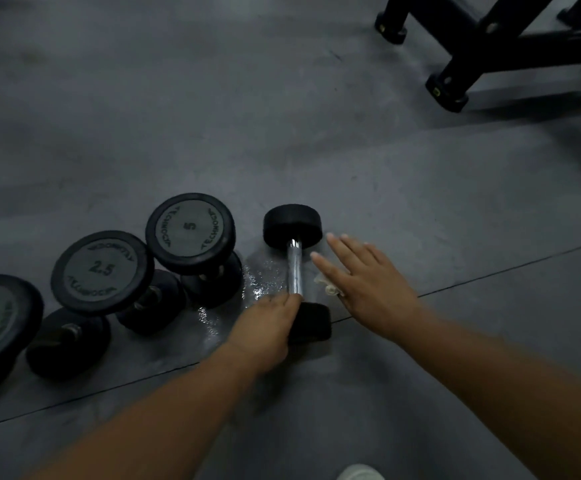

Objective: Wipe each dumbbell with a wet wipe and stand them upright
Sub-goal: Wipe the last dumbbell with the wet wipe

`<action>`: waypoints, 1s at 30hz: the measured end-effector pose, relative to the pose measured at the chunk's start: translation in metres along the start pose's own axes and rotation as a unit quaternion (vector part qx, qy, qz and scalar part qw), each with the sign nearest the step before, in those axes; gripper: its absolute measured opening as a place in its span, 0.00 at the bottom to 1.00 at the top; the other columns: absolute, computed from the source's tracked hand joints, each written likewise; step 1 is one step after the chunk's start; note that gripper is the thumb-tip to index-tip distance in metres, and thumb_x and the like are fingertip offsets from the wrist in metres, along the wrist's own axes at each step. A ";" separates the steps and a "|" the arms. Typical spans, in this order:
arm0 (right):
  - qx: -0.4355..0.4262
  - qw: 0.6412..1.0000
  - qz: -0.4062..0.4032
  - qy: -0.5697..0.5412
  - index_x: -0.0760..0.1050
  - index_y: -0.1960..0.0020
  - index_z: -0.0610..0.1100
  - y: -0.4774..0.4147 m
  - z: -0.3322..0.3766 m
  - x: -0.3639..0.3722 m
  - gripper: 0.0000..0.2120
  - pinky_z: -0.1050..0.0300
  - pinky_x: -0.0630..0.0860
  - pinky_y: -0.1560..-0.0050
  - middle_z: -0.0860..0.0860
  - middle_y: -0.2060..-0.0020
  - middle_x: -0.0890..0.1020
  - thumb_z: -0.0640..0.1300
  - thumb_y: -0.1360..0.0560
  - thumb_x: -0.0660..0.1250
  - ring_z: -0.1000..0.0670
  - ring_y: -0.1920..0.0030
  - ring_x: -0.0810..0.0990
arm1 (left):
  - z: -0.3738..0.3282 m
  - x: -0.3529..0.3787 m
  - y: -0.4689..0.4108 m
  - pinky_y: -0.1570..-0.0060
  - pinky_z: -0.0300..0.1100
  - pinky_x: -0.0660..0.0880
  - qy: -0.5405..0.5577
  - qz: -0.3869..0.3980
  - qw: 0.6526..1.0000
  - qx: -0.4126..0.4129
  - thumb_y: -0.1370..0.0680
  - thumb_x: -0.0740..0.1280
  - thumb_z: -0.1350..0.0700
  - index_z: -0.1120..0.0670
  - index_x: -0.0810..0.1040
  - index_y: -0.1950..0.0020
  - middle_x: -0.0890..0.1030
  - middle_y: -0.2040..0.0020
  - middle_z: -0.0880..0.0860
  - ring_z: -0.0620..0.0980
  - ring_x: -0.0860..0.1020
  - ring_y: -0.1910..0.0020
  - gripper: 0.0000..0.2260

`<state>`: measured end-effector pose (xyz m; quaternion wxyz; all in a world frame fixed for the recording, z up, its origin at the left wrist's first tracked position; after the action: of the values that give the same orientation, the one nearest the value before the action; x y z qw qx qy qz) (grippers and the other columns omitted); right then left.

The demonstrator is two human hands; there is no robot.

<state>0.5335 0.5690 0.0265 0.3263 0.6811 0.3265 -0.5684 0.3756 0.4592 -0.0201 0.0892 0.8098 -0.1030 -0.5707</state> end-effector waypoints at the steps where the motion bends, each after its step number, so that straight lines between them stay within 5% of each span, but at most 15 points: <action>1: -0.017 1.000 0.001 0.004 0.55 0.24 0.52 0.000 0.006 -0.003 0.33 0.44 0.62 0.31 0.43 0.25 0.59 0.51 0.26 0.63 0.42 0.26 0.60 | 0.008 0.001 0.008 0.48 0.48 0.73 -0.004 0.011 1.000 0.011 0.28 0.65 0.59 0.51 0.66 0.34 0.73 0.39 0.51 0.56 0.74 0.42 0.23; 8: -0.144 0.989 0.014 0.030 0.54 0.23 0.54 0.019 0.061 -0.027 0.33 0.45 0.57 0.28 0.45 0.24 0.57 0.51 0.25 0.63 0.43 0.24 0.56 | 0.032 0.011 0.104 0.46 0.50 0.76 -0.077 0.053 0.988 0.120 0.28 0.65 0.62 0.51 0.68 0.34 0.74 0.38 0.51 0.56 0.73 0.42 0.23; 13: -0.253 0.966 0.036 0.040 0.57 0.24 0.53 0.041 0.119 -0.047 0.34 0.45 0.61 0.31 0.45 0.26 0.62 0.50 0.28 0.63 0.42 0.27 0.62 | 0.064 0.014 0.203 0.64 0.41 0.75 -0.157 0.056 0.962 0.217 0.29 0.58 0.59 0.48 0.74 0.47 0.77 0.51 0.46 0.50 0.78 0.55 0.13; 16: -0.315 0.947 0.062 0.015 0.63 0.27 0.51 0.054 0.168 -0.051 0.34 0.45 0.67 0.35 0.44 0.28 0.67 0.48 0.31 0.68 0.42 0.30 0.67 | 0.093 0.019 0.259 0.59 0.43 0.77 -0.187 0.042 0.947 0.258 0.24 0.61 0.58 0.48 0.74 0.50 0.77 0.53 0.47 0.52 0.77 0.55 0.06; 19: -0.350 0.932 0.090 -0.029 0.73 0.39 0.50 0.060 0.228 -0.050 0.19 0.51 0.76 0.48 0.47 0.43 0.78 0.49 0.30 0.67 0.44 0.43 0.77 | 0.121 0.016 0.303 0.54 0.48 0.76 -0.207 0.018 0.938 0.276 0.20 0.61 0.60 0.50 0.72 0.53 0.75 0.55 0.50 0.54 0.75 0.57 0.06; 22: -0.273 0.934 0.198 -0.122 0.70 0.43 0.50 0.055 0.292 -0.045 0.13 0.51 0.74 0.54 0.48 0.50 0.77 0.46 0.27 0.63 0.45 0.49 0.77 | 0.130 0.015 0.332 0.46 0.49 0.75 -0.182 -0.009 0.942 0.282 0.18 0.59 0.62 0.51 0.74 0.52 0.76 0.52 0.52 0.56 0.76 0.52 0.08; 24: -0.166 0.943 0.227 -0.178 0.67 0.43 0.50 0.048 0.325 -0.037 0.11 0.50 0.74 0.52 0.48 0.49 0.76 0.43 0.25 0.60 0.44 0.47 0.75 | 0.132 0.019 0.341 0.40 0.49 0.74 -0.149 -0.008 0.960 0.239 0.19 0.59 0.61 0.51 0.77 0.47 0.79 0.45 0.53 0.56 0.78 0.44 0.08; 26: -0.075 0.952 0.219 -0.199 0.68 0.46 0.49 0.040 0.349 -0.028 0.08 0.52 0.72 0.51 0.47 0.48 0.76 0.43 0.25 0.60 0.44 0.46 0.75 | 0.141 0.017 0.346 0.35 0.47 0.72 -0.103 0.012 0.989 0.107 0.21 0.59 0.58 0.53 0.75 0.34 0.74 0.32 0.57 0.57 0.74 0.33 0.16; 28: -0.021 0.958 0.211 -0.195 0.69 0.43 0.47 0.036 0.366 -0.015 0.12 0.52 0.69 0.47 0.47 0.46 0.75 0.47 0.26 0.61 0.44 0.44 0.73 | 0.161 0.016 0.353 0.27 0.41 0.61 -0.010 0.098 0.994 -0.053 0.24 0.66 0.53 0.57 0.55 0.21 0.55 0.20 0.59 0.56 0.63 0.24 0.34; 30: -0.030 0.953 0.231 -0.195 0.68 0.35 0.47 0.040 0.383 0.000 0.22 0.50 0.65 0.40 0.48 0.42 0.73 0.51 0.28 0.60 0.45 0.40 0.70 | 0.168 0.024 0.361 0.28 0.39 0.58 0.090 0.205 0.961 -0.165 0.29 0.74 0.43 0.56 0.40 0.20 0.45 0.19 0.55 0.53 0.58 0.23 0.53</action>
<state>0.3511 0.2339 -0.0248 0.5259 0.6041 0.1074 -0.5890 0.2013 0.1004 -0.0028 0.3458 0.7933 -0.1624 -0.4741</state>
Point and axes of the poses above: each hand's wrist, its own y-axis away from the middle knuckle, its own x-axis out of the palm, z = x × y, the point moved 2 cm from there along -y, towards the middle knuckle
